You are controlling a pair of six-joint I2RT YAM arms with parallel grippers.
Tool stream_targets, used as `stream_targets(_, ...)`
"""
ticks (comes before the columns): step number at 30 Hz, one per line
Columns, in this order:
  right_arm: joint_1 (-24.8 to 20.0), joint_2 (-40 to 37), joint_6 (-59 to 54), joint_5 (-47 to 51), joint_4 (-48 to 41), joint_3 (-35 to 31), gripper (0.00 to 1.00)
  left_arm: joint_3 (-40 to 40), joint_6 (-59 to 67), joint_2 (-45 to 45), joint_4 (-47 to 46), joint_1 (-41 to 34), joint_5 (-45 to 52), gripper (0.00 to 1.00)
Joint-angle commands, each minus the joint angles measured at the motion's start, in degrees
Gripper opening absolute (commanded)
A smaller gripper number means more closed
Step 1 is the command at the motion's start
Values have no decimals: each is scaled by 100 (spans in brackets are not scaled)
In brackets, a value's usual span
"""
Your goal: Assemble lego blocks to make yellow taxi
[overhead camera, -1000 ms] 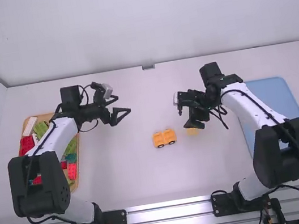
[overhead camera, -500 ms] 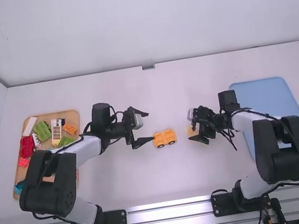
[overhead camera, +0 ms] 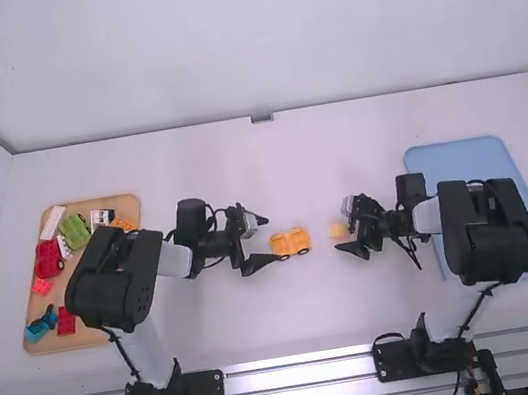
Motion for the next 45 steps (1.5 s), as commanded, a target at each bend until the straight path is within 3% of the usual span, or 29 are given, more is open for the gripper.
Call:
stream_targets(1,-48,326,-168,-369,4,195,99,26,195,13,0,-151,7,99)
stream_targets(3,-55,407,-166,-400,2,236,100,24,76,13,17,-188,-111,99)
stream_targets(5,-52,498,-166,-380,-15,291,81,20,-66,13,61,-221,-188,99)
stream_targets(12,48,505,-319,-210,9,284,52,20,-66,13,57,-229,-140,99)
stream_targets(13,105,505,-317,-57,4,284,40,20,-63,13,26,-245,-153,99)
stream_targets(18,271,505,-293,210,-42,284,33,20,-61,48,-4,-247,-313,99)
stream_targets(20,339,505,-299,240,-37,284,24,22,-59,153,-4,-332,-671,99)
stream_targets(31,350,481,42,63,24,293,17,170,87,616,186,-704,-1384,99)
stream_targets(39,372,216,28,-284,-256,289,13,511,87,1005,188,-774,-1401,99)
stream_targets(41,365,87,31,-367,-356,291,13,586,114,1137,186,-774,-1377,96)
stream_targets(45,461,-205,26,-407,-599,289,11,688,605,1370,162,-774,-866,75)
